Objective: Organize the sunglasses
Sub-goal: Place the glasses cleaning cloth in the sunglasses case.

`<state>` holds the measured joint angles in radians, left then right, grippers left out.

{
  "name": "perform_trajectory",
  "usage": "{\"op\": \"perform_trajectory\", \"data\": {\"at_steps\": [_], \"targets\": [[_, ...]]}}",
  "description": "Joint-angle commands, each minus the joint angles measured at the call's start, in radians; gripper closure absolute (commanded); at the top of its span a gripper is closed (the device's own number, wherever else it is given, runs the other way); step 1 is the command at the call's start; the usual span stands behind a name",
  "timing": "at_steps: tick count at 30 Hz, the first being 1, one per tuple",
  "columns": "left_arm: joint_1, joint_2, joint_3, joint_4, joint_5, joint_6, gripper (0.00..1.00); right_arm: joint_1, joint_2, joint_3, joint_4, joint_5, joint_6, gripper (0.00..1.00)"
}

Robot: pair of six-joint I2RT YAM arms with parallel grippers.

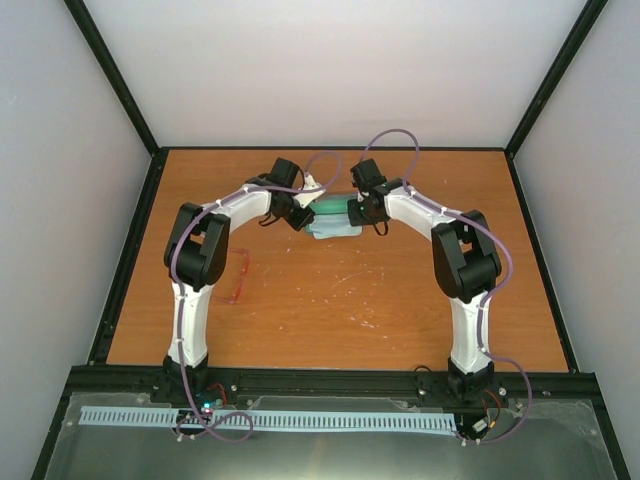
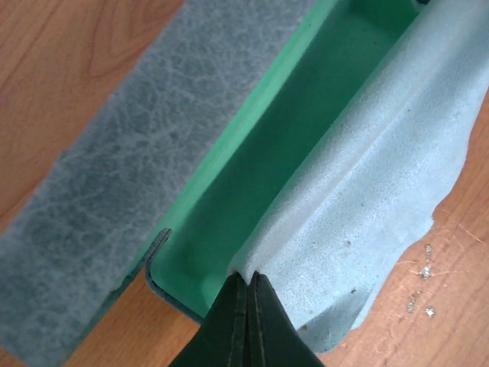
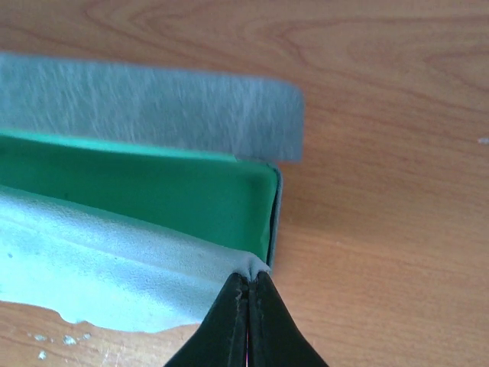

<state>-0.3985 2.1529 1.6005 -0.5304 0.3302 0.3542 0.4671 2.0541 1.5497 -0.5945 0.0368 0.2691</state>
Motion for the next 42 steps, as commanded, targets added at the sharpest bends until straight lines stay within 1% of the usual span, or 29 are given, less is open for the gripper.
{"op": "perform_trajectory", "data": {"at_steps": [1, 16, 18, 21, 30, 32, 34, 37, 39, 42], "targets": [[0.025, 0.026, 0.063, -0.041, 0.007, 0.030, 0.99, -0.016, 0.045, 0.070, -0.028, -0.006, -0.023, 0.97], [0.039, 0.076, 0.138, -0.063, 0.006, 0.053, 1.00, -0.028, 0.143, 0.192, -0.072, -0.038, -0.041, 0.97], [0.039, 0.083, 0.142, -0.069, 0.014, 0.051, 0.98, -0.030, 0.155, 0.206, -0.085, -0.043, -0.044, 0.97], [0.040, 0.088, 0.144, -0.075, 0.019, 0.050, 0.96, -0.031, 0.165, 0.208, -0.090, -0.048, -0.044, 0.97], [0.040, 0.073, 0.130, -0.069, 0.011, 0.046, 0.95, -0.031, 0.164, 0.203, -0.081, -0.034, -0.032, 0.97], [0.040, 0.072, 0.125, -0.064, 0.010, 0.044, 0.94, -0.031, 0.167, 0.203, -0.080, -0.028, -0.031, 0.95], [0.040, 0.074, 0.121, -0.060, 0.009, 0.038, 0.89, -0.031, 0.171, 0.201, -0.078, -0.023, -0.026, 0.89], [0.040, 0.074, 0.121, -0.062, 0.008, 0.030, 0.82, -0.031, 0.171, 0.199, -0.075, -0.019, -0.019, 0.86], [0.039, 0.067, 0.117, -0.059, 0.006, 0.026, 0.81, -0.031, 0.166, 0.193, -0.064, -0.017, -0.015, 0.83], [0.039, 0.053, 0.103, -0.050, 0.004, 0.024, 0.80, -0.031, 0.152, 0.183, -0.049, -0.017, -0.009, 0.82]]}}
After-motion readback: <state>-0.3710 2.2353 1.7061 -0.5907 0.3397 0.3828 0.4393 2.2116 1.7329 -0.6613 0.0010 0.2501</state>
